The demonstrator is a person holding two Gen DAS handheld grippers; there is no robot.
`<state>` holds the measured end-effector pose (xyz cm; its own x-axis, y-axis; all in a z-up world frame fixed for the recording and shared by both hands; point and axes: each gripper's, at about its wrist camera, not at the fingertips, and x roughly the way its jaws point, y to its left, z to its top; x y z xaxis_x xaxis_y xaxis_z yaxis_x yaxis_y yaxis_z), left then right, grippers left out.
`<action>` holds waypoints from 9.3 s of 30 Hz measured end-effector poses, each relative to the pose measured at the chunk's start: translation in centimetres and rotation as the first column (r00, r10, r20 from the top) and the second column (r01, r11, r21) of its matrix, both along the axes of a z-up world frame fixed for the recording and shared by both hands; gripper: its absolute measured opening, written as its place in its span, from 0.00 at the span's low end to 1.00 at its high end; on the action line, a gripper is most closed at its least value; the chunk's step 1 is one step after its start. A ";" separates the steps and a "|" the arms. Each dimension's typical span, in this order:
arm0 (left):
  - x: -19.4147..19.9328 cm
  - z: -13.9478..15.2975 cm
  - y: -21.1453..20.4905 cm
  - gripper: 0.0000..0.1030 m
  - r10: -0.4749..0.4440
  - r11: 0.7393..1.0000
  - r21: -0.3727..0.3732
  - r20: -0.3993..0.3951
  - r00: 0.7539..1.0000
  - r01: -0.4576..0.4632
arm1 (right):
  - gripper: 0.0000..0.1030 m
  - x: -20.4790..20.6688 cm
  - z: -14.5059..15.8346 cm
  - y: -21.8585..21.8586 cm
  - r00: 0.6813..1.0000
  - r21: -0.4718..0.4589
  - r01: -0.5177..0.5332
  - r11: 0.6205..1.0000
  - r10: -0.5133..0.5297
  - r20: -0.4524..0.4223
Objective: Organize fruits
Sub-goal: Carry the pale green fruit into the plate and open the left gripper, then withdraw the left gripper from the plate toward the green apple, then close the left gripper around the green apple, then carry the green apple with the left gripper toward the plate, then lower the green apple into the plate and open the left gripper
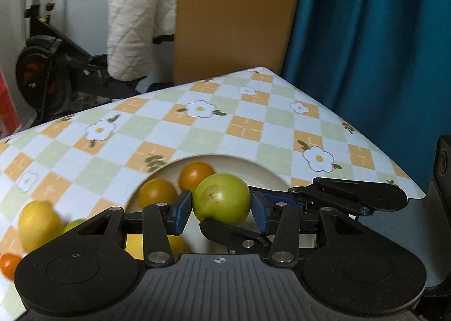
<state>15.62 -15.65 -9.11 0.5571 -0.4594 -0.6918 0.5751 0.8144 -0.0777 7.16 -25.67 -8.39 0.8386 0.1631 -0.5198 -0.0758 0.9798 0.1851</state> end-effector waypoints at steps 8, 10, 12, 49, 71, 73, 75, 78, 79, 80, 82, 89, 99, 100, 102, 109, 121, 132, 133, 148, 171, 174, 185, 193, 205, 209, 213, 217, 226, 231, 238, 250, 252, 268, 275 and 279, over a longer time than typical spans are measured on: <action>1.4 -1.3 -2.6 0.47 -0.027 0.999 0.021 -0.030 0.999 0.028 | 0.38 0.8 -1.6 -2.3 0.997 -0.007 0.071 0.997 -0.071 -0.032; 1.7 -1.6 -2.9 0.48 -0.027 0.999 0.023 -0.039 0.999 0.028 | 0.38 1.0 -1.9 -2.6 0.996 -0.012 0.083 0.997 -0.083 -0.042; 2.0 -1.7 -3.1 0.48 -0.027 0.999 0.026 -0.043 0.999 0.028 | 0.38 1.2 -2.1 -2.8 0.995 -0.016 0.091 0.996 -0.092 -0.049; 1.3 -0.6 -3.1 0.47 -0.010 1.000 0.016 -0.020 1.000 0.010 | 0.39 1.3 -0.7 -2.5 0.989 -0.075 0.130 0.989 -0.134 -0.054; 0.1 4.1 9.5 0.48 0.167 0.984 -0.075 0.064 0.984 -0.162 | 0.40 0.8 2.8 2.0 0.998 -0.114 0.054 0.992 -0.057 -0.018; 0.1 4.4 11.4 0.48 0.204 0.977 -0.071 0.075 0.976 -0.199 | 0.40 1.1 3.0 2.7 0.999 -0.112 0.036 0.993 -0.039 -0.020; 0.3 4.6 13.3 0.48 0.247 0.967 -0.077 0.078 0.966 -0.241 | 0.40 1.4 3.0 3.5 1.000 -0.114 0.016 0.993 -0.019 -0.024; 0.6 4.7 15.7 0.48 0.308 0.950 -0.080 0.084 0.948 -0.301 | 0.40 1.9 3.1 5.1 0.999 -0.129 -0.021 0.991 0.017 -0.033; 0.7 4.7 16.4 0.48 0.325 0.945 -0.080 0.086 0.942 -0.318 | 0.40 2.1 3.1 5.6 0.999 -0.132 -0.035 0.991 0.030 -0.036; 0.8 4.7 17.0 0.48 0.341 0.939 -0.082 0.087 0.936 -0.334 | 0.40 2.3 3.1 6.1 0.998 -0.136 -0.047 0.990 0.042 -0.040; 1.0 4.7 18.1 0.48 0.366 0.929 -0.092 0.086 0.927 -0.358 | 0.40 2.8 3.2 7.0 0.997 -0.146 -0.073 0.987 0.066 -0.048; 1.6 3.5 19.4 0.47 0.362 0.928 -0.107 0.038 0.932 -0.356 | 0.40 4.9 2.5 10.1 0.986 -0.185 -0.160 0.970 0.147 -0.085; 1.9 0.2 17.5 0.46 0.255 0.947 -0.173 -0.105 0.961 -0.270 | 0.40 7.6 0.4 13.7 0.952 -0.265 -0.294 0.918 0.259 -0.160; 2.0 0.0 17.4 0.46 0.253 0.947 -0.177 -0.113 0.961 -0.270 | 0.42 7.8 0.3 13.8 0.949 -0.271 -0.303 0.914 0.265 -0.168; 2.2 -0.4 17.2 0.46 0.246 0.946 -0.183 -0.125 0.961 -0.266 | 0.43 8.2 0.0 14.0 0.944 -0.286 -0.317 0.904 0.274 -0.183; 2.6 -1.1 16.8 0.46 0.244 0.944 -0.186 -0.154 0.957 -0.271 | 0.43 9.5 -1.3 14.7 0.935 -0.308 -0.338 0.890 0.281 -0.214; 2.4 -1.9 17.6 0.46 0.255 0.942 -0.173 -0.194 0.947 -0.289 | 0.40 8.9 -1.6 15.7 0.909 -0.269 -0.402 0.875 0.345 -0.235; 0.8 -2.8 19.7 0.47 0.270 0.926 -0.198 -0.250 0.930 -0.323 | 0.40 7.1 -1.5 17.8 0.893 -0.213 -0.434 0.876 0.386 -0.230; 0.7 -2.9 19.8 0.47 0.269 0.924 -0.204 -0.256 0.929 -0.324 | 0.40 6.9 -1.6 17.8 0.893 -0.211 -0.434 0.876 0.387 -0.228; 1.0 -4.0 18.4 0.45 0.238 0.926 -0.221 -0.287 0.928 -0.306 | 0.40 6.6 -2.1 16.8 0.907 -0.165 -0.395 0.904 0.355 -0.226; -0.9 1.4 13.2 0.45 0.169 0.961 -0.199 -0.132 0.977 -0.193 | 0.40 3.0 1.8 12.4 0.965 -0.137 -0.262 0.955 0.257 -0.051; -0.9 2.1 11.7 0.45 0.149 0.967 -0.192 -0.116 0.982 -0.169 | 0.40 2.5 2.3 11.2 0.972 -0.139 -0.234 0.962 0.233 -0.027; -1.0 2.5 5.6 0.45 0.058 0.986 -0.151 -0.093 0.994 -0.072 | 0.40 0.7 2.1 5.2 0.993 -0.104 -0.118 0.988 0.120 0.012; 0.2 1.6 3.0 0.45 0.026 0.993 -0.111 -0.106 0.994 -0.038 | 0.40 0.8 0.8 2.4 0.998 -0.079 -0.066 0.995 0.067 0.006; 1.9 0.0 1.1 0.45 0.012 0.997 -0.071 -0.137 0.991 -0.022 | 0.40 2.0 -1.4 0.3 0.999 -0.021 -0.029 0.999 0.028 -0.039; 2.0 -0.3 0.8 0.45 0.010 0.998 -0.059 -0.138 0.990 -0.019 | 0.40 2.2 -1.7 0.1 0.999 -0.008 -0.019 1.000 0.018 -0.049; 2.1 -0.5 0.8 0.45 0.014 0.998 -0.051 -0.142 0.990 -0.022 | 0.40 2.4 -1.9 0.1 0.998 -0.002 -0.019 1.000 0.019 -0.059; 2.2 -0.7 0.7 0.45 0.018 0.999 -0.040 -0.146 0.989 -0.024 | 0.40 2.7 -2.1 0.0 0.997 0.006 -0.019 1.000 0.019 -0.072; 2.7 -1.2 0.3 0.46 0.011 1.000 -0.026 -0.154 0.988 -0.015 | 0.40 3.1 -2.4 0.0 0.995 0.007 -0.008 1.000 0.008 -0.097; 2.7 -1.3 0.4 0.45 0.014 0.999 -0.037 -0.152 0.988 -0.020 | 0.41 3.2 -2.6 0.1 0.994 0.004 0.001 1.000 0.000 -0.111; 2.7 -1.3 0.7 0.45 0.023 0.998 -0.050 -0.152 0.988 -0.031 | 0.41 3.0 -1.9 0.5 0.996 -0.036 0.003 0.999 -0.006 -0.094; 2.0 0.2 1.8 0.47 0.060 0.995 -0.073 -0.103 0.993 -0.068 | 0.42 2.5 -0.6 0.4 0.997 -0.080 0.029 0.996 -0.034 -0.069; 1.8 0.5 1.9 0.47 0.066 0.995 -0.074 -0.092 0.994 -0.073 | 0.42 2.4 -0.4 0.4 0.997 -0.086 0.033 0.996 -0.039 -0.066; 0.2 2.2 4.0 0.48 0.100 0.990 -0.100 -0.026 0.995 -0.102 | 0.45 1.1 1.5 1.6 0.999 -0.120 0.034 0.992 -0.038 -0.032; -0.4 2.7 5.7 0.48 0.123 0.986 -0.107 -0.012 0.992 -0.124 | 0.45 0.9 2.2 2.8 0.999 -0.126 0.019 0.992 -0.022 -0.026; -0.6 3.0 6.9 0.48 0.143 0.983 -0.114 -0.006 0.990 -0.143 | 0.45 0.8 2.6 3.5 1.000 -0.132 0.004 0.991 -0.007 -0.022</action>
